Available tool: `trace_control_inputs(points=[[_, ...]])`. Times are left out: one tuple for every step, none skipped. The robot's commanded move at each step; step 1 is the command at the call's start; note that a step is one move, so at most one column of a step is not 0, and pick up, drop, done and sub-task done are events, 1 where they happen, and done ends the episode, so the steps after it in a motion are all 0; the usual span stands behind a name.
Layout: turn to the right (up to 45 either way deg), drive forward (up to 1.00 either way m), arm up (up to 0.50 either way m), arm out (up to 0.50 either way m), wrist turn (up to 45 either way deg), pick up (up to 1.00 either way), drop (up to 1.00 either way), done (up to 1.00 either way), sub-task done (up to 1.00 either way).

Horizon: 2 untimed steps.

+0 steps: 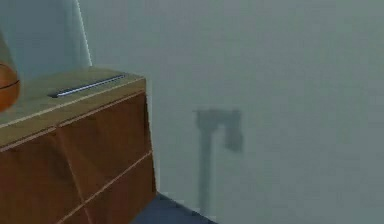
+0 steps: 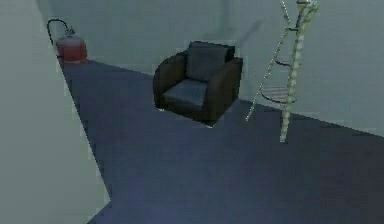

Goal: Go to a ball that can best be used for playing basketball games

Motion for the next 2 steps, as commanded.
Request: trace_control_inputs(points=[[-45.0,0.0,0.0,0.0,0.0,0.0,0.0,0.0,0.0],[0.0,0.0,0.0,0.0,0.0,0.0,0.0,1.0,0.0]])
